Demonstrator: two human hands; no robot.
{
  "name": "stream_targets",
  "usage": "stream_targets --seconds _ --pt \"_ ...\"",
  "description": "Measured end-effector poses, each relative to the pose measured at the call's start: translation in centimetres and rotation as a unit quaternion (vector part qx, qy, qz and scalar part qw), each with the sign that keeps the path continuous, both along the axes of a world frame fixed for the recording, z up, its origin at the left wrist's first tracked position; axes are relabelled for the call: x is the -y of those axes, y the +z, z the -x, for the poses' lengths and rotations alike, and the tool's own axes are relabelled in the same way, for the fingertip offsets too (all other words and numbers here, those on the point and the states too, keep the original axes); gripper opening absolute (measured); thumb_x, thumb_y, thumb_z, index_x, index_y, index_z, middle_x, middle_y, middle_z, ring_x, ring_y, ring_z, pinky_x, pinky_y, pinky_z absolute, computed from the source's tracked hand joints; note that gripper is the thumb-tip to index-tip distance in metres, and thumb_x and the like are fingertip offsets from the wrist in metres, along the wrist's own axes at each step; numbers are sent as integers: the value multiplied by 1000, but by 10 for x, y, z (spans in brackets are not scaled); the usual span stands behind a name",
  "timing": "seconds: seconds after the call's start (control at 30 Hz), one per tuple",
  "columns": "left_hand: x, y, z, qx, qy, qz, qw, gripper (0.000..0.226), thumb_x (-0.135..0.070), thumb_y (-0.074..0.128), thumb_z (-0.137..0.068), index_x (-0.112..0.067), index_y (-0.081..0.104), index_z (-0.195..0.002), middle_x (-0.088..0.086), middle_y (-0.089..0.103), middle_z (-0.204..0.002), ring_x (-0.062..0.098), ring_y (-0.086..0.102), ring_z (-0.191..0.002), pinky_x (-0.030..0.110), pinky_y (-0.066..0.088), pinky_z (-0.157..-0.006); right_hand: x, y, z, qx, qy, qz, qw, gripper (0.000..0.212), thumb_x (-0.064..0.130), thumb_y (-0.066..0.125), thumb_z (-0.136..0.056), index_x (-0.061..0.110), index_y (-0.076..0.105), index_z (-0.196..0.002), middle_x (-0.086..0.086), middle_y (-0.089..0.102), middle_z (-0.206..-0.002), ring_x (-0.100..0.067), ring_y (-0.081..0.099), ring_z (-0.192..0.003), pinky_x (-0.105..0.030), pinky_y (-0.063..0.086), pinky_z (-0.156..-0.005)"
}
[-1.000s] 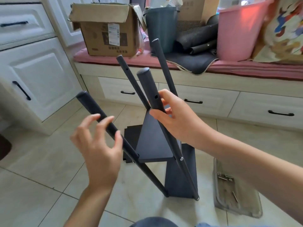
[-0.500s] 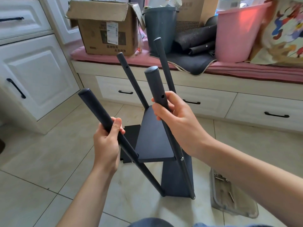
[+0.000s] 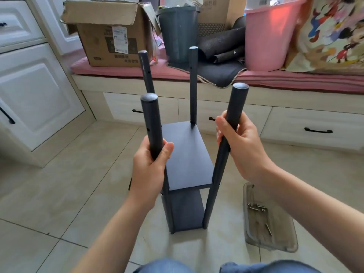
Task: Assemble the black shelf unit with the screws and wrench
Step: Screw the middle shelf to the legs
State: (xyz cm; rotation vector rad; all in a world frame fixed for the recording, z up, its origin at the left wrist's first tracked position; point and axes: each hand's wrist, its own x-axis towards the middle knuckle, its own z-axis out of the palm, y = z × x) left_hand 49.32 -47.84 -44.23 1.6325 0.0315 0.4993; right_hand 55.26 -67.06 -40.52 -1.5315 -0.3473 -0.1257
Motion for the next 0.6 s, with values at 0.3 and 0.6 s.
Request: stream_targets --seconds 0.3,0.6 --pt "46 5 -5 -44 -157 -65 985 5 -30 63 -87 -32 61 -92 9 56 -82 15 55 -77 20 47 -72 54 7 -27 -44 -54 78 995 11 34 58 -98 23 59 -97 5 62 -81 -10 59 -77 -31 53 -79" --pt "77 13 -17 -134 -180 -298 928 27 -39 53 -100 -36 32 -115 4 62 -98 12 62 -83 12 49 -61 85 17 2 -34 -141 276 950 48 16 58 -94 22 46 -140 -3 51 -131 -19 57 -111 -29 43 -93"
